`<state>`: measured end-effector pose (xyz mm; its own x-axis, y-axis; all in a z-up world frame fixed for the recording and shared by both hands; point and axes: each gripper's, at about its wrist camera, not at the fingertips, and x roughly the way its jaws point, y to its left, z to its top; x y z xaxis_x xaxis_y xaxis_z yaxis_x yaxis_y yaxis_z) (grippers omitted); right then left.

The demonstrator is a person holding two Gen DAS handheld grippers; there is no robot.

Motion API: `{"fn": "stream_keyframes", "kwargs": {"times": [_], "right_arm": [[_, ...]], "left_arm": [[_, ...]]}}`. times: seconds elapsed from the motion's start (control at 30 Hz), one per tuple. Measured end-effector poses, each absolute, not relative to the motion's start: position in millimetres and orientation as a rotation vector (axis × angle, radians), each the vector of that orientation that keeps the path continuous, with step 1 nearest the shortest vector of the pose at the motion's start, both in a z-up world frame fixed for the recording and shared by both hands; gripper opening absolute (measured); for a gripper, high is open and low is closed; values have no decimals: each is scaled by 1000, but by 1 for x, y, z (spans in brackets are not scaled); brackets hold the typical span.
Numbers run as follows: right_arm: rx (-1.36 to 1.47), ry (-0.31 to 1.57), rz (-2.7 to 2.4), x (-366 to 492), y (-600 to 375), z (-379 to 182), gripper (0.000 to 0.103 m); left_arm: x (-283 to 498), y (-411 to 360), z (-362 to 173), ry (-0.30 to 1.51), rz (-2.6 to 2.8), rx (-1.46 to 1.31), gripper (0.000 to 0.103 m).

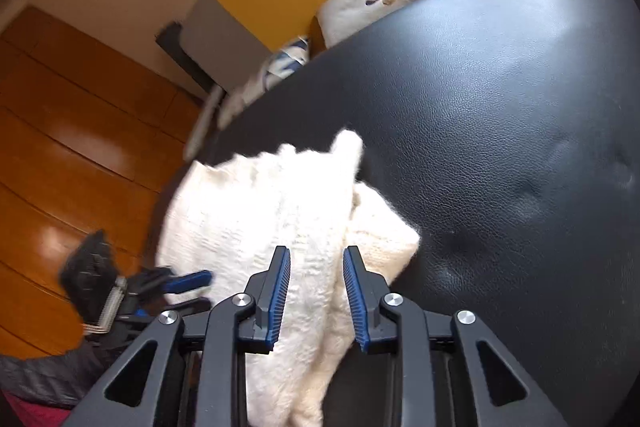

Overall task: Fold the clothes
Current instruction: 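Fold the lifted sweater side over with the right gripper and release it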

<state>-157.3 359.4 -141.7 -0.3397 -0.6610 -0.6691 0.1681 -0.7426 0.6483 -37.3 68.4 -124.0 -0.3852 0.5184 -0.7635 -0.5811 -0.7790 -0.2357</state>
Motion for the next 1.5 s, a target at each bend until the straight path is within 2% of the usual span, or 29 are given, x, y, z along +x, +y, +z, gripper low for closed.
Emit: {"fn": "stream_keyframes", "kwargs": {"times": [0.1, 0.13, 0.17, 0.2, 0.27, 0.33, 0.43, 0.6, 0.73, 0.8, 0.93, 1.07, 1.2, 1.27, 1.5], "right_arm": [[1426, -629, -2113, -164, 346, -150, 28], [1416, -620, -2120, -165, 342, -150, 22], [1392, -572, -2145, -160, 332, -147, 9], [1377, -499, -2166, -150, 313, -142, 7], [1337, -294, -2215, -128, 280, -128, 6], [1343, 93, -2330, -109, 251, -124, 6], [1492, 331, -2378, -111, 253, -157, 6], [1490, 89, -2459, -116, 278, -157, 5], [1482, -85, -2452, -117, 290, -153, 15], [1482, -101, -2463, -117, 289, -145, 19], [1274, -32, -2591, -93, 277, -107, 23], [1164, -158, -2455, -79, 242, -85, 24], [1193, -211, -2292, -75, 185, -102, 24], [1227, -163, -2274, -76, 160, -111, 24], [1339, -62, -2261, -85, 117, -132, 24]], "left_arm": [[-38, 66, -131, 70, 2164, -1185, 34], [-39, 66, -133, 62, 2160, -1193, 34], [-39, 67, -136, 59, 2158, -1206, 34], [-39, 68, -137, 48, 2156, -1210, 36], [-35, 70, -139, 28, 2159, -1208, 42], [-31, 71, -144, -11, 2156, -1218, 50], [-27, 79, -147, -35, 2155, -1224, 50], [-22, 86, -151, -99, 2175, -1233, 52], [-24, 75, -145, -208, 2173, -1228, 54], [-23, 67, -139, -261, 2177, -1219, 54], [-8, 10, -108, -305, 2279, -1113, 54], [5, -86, -86, -334, 2456, -1040, 54], [2, -178, -100, -292, 2571, -1129, 57], [1, -213, -111, -306, 2569, -1175, 57], [-19, -225, -140, -419, 2369, -1184, 56]]}}
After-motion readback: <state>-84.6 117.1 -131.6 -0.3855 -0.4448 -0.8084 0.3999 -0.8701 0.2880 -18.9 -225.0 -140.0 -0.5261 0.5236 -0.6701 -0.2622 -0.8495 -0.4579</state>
